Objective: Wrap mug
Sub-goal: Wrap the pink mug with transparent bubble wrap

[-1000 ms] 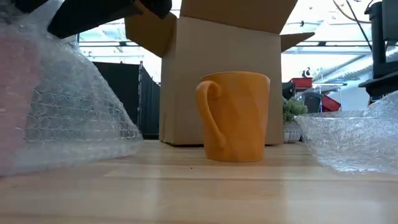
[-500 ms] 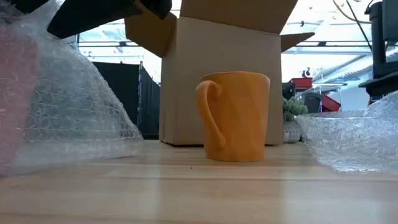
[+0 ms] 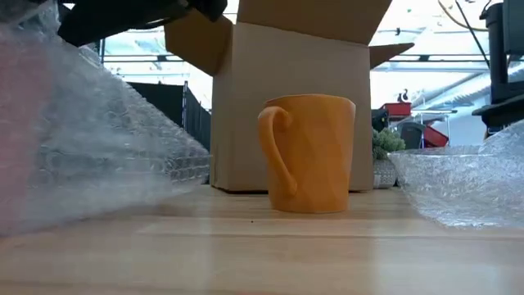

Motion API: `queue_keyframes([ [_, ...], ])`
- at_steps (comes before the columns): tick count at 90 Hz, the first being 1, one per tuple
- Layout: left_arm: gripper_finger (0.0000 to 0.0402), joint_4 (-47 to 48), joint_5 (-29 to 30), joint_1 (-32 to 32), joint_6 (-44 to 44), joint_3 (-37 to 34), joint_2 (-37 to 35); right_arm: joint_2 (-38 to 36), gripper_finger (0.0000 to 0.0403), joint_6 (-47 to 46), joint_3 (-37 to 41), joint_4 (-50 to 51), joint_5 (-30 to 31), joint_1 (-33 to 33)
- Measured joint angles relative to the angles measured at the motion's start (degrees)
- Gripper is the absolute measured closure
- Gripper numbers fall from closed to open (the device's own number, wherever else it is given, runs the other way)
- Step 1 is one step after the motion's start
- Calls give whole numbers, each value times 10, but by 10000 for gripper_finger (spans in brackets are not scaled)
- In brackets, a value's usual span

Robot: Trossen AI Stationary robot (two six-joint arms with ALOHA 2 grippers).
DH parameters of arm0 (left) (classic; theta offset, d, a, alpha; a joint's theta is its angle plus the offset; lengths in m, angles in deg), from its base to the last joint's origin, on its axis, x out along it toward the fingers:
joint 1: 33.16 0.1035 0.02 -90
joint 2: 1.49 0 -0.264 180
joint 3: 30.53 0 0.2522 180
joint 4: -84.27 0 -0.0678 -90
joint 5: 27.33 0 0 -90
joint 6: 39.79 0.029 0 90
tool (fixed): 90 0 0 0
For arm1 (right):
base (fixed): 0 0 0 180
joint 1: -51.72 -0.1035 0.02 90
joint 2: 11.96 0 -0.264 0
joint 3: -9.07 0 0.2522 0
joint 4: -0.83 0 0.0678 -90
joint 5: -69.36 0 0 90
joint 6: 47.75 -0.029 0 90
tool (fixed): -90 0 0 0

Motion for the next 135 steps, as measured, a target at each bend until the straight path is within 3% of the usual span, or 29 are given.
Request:
queue_keyframes([
  [16,260,-20,3,6,13,-5,3,0,211,8,0,0,0,0],
  [37,362,-30,-7,8,20,-5,4,-1,211,24,0,1,-8,-5],
  [71,363,-33,-17,7,53,-5,4,-39,211,74,1,69,-15,-29],
  [83,363,-36,-24,7,82,-4,4,-50,211,107,0,51,-27,-41],
  [99,348,-39,-30,8,104,-4,4,-29,211,229,0,-8,-72,-51],
  [112,330,-49,-30,7,131,-5,5,-7,211,322,0,-22,-67,-43],
  [123,332,-46,-30,4,132,-5,4,-2,211,385,0,-28,-23,-38],
  [135,333,-43,-29,-5,146,-5,3,0,211,411,0,-34,-38,-37],
])
